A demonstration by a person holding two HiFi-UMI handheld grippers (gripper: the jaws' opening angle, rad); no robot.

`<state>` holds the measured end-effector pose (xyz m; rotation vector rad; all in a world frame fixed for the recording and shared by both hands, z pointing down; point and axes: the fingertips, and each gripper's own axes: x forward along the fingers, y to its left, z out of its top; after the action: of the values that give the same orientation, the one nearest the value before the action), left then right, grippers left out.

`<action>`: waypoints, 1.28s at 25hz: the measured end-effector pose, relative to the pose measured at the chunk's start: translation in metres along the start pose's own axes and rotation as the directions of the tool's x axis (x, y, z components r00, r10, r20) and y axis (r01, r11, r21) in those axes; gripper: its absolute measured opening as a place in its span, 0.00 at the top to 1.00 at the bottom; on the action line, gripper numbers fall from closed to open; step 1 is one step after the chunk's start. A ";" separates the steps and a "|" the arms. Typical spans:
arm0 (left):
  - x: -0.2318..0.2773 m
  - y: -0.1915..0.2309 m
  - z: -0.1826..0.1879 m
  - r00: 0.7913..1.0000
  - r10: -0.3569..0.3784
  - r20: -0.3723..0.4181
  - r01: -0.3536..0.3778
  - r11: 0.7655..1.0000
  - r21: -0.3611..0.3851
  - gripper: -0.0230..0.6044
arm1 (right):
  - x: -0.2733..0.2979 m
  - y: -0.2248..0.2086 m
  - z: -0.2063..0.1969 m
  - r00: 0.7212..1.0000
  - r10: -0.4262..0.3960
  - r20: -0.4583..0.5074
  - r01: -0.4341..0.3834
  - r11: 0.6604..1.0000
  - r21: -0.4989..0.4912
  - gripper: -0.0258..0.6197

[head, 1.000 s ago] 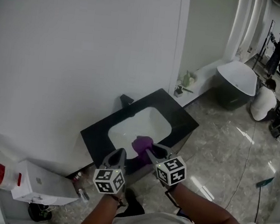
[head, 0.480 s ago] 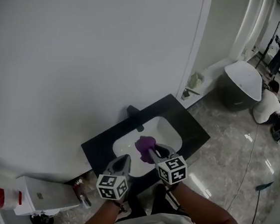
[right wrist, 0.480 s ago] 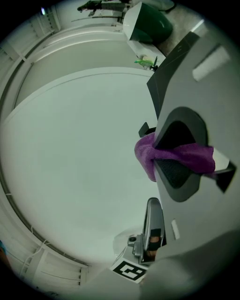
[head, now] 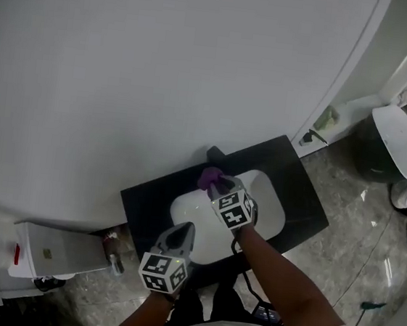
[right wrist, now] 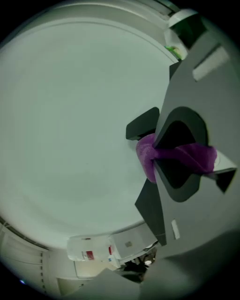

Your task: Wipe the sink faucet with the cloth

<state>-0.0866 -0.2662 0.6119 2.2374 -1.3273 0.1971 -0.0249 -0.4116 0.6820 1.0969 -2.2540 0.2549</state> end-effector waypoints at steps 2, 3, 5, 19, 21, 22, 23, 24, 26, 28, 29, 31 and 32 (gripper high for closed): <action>0.004 0.004 -0.010 1.000 0.017 -0.012 -0.017 1.000 -0.023 0.96 | 0.021 -0.003 -0.008 0.998 -0.005 -0.058 0.001 0.998 -0.070 0.85; 0.007 0.006 -0.015 1.000 0.023 -0.018 -0.024 0.999 -0.034 0.96 | 0.026 -0.004 -0.012 0.997 -0.010 -0.079 0.003 0.996 -0.090 0.85; 0.010 0.011 -0.023 0.999 0.034 -0.024 -0.035 0.998 -0.054 0.96 | 0.025 -0.003 -0.019 0.996 -0.017 -0.091 0.007 0.994 -0.110 0.85; 0.018 0.005 -0.006 0.999 0.033 -0.015 -0.034 0.999 -0.042 0.96 | -0.001 -0.038 -0.021 0.990 0.132 0.042 -0.134 0.990 0.044 0.85; 0.021 0.005 -0.008 0.999 0.044 -0.020 -0.045 0.998 -0.045 0.96 | 0.016 -0.038 -0.023 0.977 0.210 0.025 -0.211 0.976 0.055 0.85; 0.023 0.005 -0.010 0.999 0.048 -0.022 -0.049 0.998 -0.047 0.96 | 0.016 -0.035 -0.027 0.971 0.239 0.029 -0.240 0.968 0.068 0.85; 0.025 0.004 -0.011 0.999 0.048 -0.023 -0.050 0.998 -0.049 0.96 | 0.012 -0.031 -0.033 0.964 0.262 0.038 -0.265 0.961 0.082 0.85; 0.027 0.004 -0.012 0.999 0.048 -0.024 -0.049 0.998 -0.049 0.96 | 0.004 -0.025 -0.041 0.958 0.284 0.049 -0.288 0.953 0.097 0.85; 0.029 0.003 -0.013 0.999 0.047 -0.026 -0.048 0.998 -0.048 0.96 | -0.016 -0.011 -0.060 0.943 0.328 0.063 -0.333 0.934 0.130 0.85; 0.030 0.004 -0.011 0.998 0.055 -0.027 -0.056 0.997 -0.047 0.96 | -0.029 -0.003 -0.072 0.929 0.363 0.077 -0.371 0.914 0.164 0.85; 0.029 0.003 -0.009 0.998 0.059 -0.026 -0.060 0.997 -0.046 0.96 | -0.031 -0.006 -0.071 0.925 0.367 0.095 -0.378 0.908 0.180 0.85; 0.030 0.000 -0.005 0.998 0.061 -0.023 -0.062 0.997 -0.040 0.96 | -0.022 -0.031 -0.058 0.928 0.345 0.143 -0.369 0.904 0.216 0.85; 0.032 -0.002 -0.004 0.998 0.061 -0.024 -0.062 0.997 -0.038 0.96 | -0.011 -0.048 -0.048 0.930 0.331 0.159 -0.361 0.902 0.236 0.85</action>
<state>-0.0678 -0.2881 0.6264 2.1578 -1.3771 0.2161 0.0379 -0.4147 0.7097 0.8438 -2.5692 0.6689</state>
